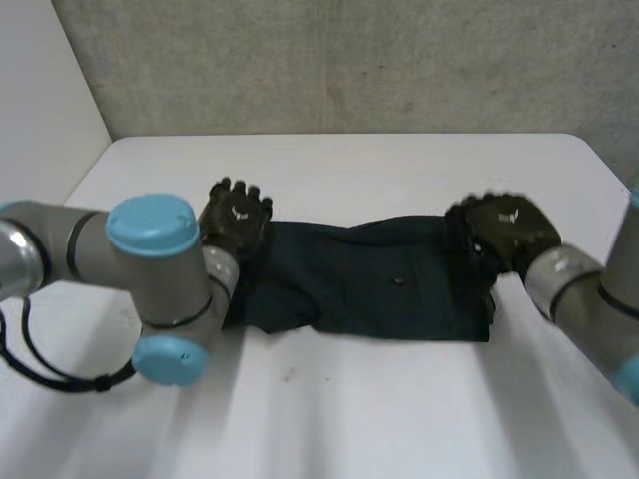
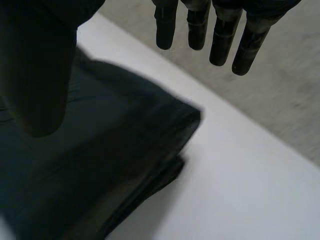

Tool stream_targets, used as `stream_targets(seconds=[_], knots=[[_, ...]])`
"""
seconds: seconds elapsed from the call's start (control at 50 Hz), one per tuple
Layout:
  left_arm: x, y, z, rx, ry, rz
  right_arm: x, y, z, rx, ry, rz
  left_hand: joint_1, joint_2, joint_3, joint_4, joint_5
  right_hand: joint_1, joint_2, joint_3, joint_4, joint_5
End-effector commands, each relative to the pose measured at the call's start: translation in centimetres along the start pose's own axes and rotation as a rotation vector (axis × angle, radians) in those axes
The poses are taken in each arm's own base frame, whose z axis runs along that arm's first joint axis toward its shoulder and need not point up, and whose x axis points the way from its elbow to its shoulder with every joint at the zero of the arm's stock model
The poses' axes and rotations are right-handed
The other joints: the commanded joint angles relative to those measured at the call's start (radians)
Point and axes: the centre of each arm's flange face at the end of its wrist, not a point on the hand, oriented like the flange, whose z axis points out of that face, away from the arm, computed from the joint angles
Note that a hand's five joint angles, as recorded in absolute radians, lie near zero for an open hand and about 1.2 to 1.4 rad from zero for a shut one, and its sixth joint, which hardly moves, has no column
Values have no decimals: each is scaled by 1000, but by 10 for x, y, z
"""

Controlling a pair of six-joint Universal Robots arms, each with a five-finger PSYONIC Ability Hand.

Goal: Fold the shorts.

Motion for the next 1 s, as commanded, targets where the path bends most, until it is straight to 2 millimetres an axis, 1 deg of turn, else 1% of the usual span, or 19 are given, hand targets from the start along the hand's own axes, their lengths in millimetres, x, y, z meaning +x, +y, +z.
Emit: stream_targets(seconds=[0.02,0.04,0.12,0.22,0.3,0.38,0.4,0.5,0.6,0.68,0.76,0.82,0.84,0.86,0.9,0.92,0.96,0.98,1.0], knots=[[5,27,-2,-20,-1,-4,-16,39,-21,-68,-67,20,-11,-21,-32,-23,-38,130,111,116,97,93],[4,37,2,-38,-8,0,-15,41,-21,-62,-62,19,-8,-19,-29,-20,-36,139,120,124,106,102],[5,57,9,-88,-9,3,-16,53,-14,-41,-44,2,-5,-16,-26,-17,-33,212,194,198,180,175],[3,56,7,-87,-8,1,-16,62,-3,-31,-35,-14,-5,-16,-26,-17,-33,350,331,336,318,313],[-6,40,-1,-52,-23,-6,-18,73,5,-54,-46,-22,-11,-21,-32,-23,-38,412,393,397,379,375],[-15,27,-9,-19,-33,-11,-16,76,13,-36,-30,-46,-14,-24,-35,-26,-41,872,853,857,839,835],[-16,24,-12,-10,-34,-12,-13,74,15,-22,-8,-57,-14,-24,-35,-26,-41,1184,1165,1169,1151,1147],[-29,-1,-29,56,-46,-21,11,73,15,-38,92,-78,-17,-27,-38,-29,-44,1189,1170,1174,1156,1152],[-44,-19,-46,111,-62,-48,28,57,7,-30,140,-145,-17,-27,-38,-29,-44,1189,1170,1174,1156,1152],[-55,-29,-60,150,-69,-97,51,52,1,-110,168,-272,-17,-27,-38,-29,-44,1189,1170,1174,1156,1152],[-69,-32,-71,163,-89,-172,64,41,1,-155,175,-406,-17,-27,-38,-29,-44,1189,1170,1174,1156,1152],[-75,-28,-78,155,-98,-215,53,22,0,-123,138,-495,-18,-28,-39,-29,-45,1189,1170,1174,1156,1152],[-75,-28,-79,155,-97,-223,41,11,-1,-90,114,-523,-17,-27,-38,-29,-44,1189,1170,1174,1156,1152],[-75,-28,-81,155,-95,-235,21,-7,-2,-21,75,-563,-17,-27,-38,-29,-44,1189,1170,1174,1156,1152],[-74,-27,-82,154,-94,-243,-4,-24,-4,55,21,-592,-17,-27,-38,-29,-44,1189,1170,1174,1156,1152],[-74,-27,-82,153,-93,-247,-23,-34,-6,108,-21,-610,-17,-27,-38,-29,-44,1189,1170,1174,1156,1152],[-73,-28,-82,154,-93,-251,-44,-43,-8,161,-62,-629,-17,-27,-38,-29,-44,1189,1170,1174,1156,1152],[-73,-28,-82,153,-95,-251,-68,-47,-10,208,-119,-649,-17,-27,-38,-29,-44,1189,1170,1174,1156,1152],[-74,-29,-82,156,-96,-251,-82,-48,-11,236,-158,-657,-17,-27,-38,-29,-44,1189,1170,1174,1156,1152]])
